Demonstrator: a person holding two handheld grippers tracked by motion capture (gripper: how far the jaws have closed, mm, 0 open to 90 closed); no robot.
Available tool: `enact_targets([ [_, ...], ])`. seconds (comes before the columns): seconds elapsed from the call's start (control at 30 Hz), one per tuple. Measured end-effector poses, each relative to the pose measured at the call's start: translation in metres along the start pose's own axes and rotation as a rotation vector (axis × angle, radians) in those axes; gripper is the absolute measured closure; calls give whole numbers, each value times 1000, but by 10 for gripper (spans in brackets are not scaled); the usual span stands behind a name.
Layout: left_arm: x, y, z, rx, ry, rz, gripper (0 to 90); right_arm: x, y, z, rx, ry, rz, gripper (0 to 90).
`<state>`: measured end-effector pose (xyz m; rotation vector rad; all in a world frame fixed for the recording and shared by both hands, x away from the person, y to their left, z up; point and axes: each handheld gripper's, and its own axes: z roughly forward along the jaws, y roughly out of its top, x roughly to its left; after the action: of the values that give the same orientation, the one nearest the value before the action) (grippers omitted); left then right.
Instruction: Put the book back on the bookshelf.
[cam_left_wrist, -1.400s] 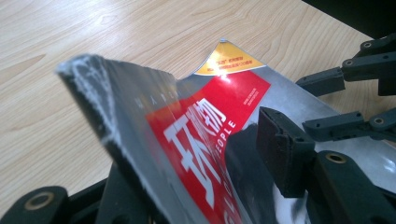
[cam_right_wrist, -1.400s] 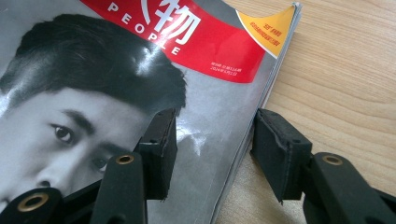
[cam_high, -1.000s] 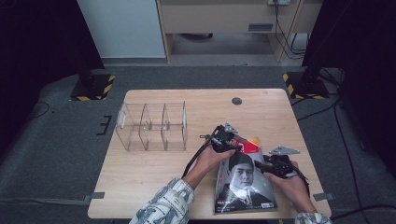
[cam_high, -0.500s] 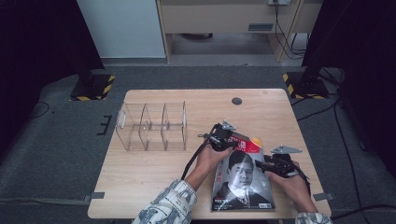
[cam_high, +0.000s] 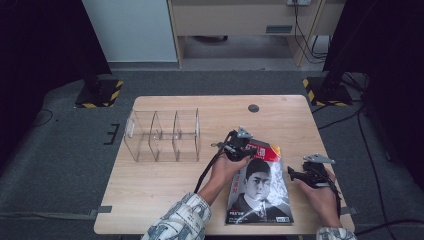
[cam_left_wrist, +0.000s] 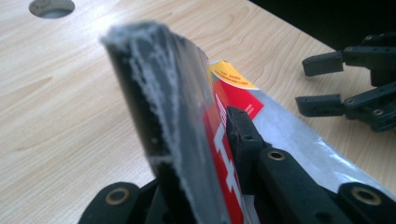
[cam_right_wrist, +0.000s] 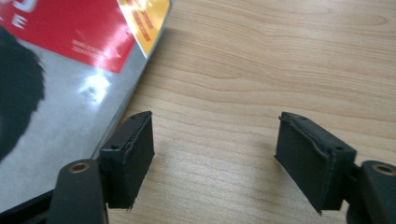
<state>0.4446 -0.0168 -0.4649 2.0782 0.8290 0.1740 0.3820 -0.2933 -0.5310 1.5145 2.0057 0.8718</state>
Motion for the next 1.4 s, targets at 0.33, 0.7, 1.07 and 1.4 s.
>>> enact_targets([
  [0.33,-6,17,-18,-31,1,31,850,0,-4,5,-15,21,-11,228],
  [0.7,-7,35,-41,-93,9,45,861,1,-4,6,-13,21,-11,216],
  [1.07,-10,49,-63,-141,10,61,865,2,-4,6,-11,26,-18,216],
  [1.4,-13,57,-80,-180,-4,68,866,2,-4,6,-15,28,-18,216],
])
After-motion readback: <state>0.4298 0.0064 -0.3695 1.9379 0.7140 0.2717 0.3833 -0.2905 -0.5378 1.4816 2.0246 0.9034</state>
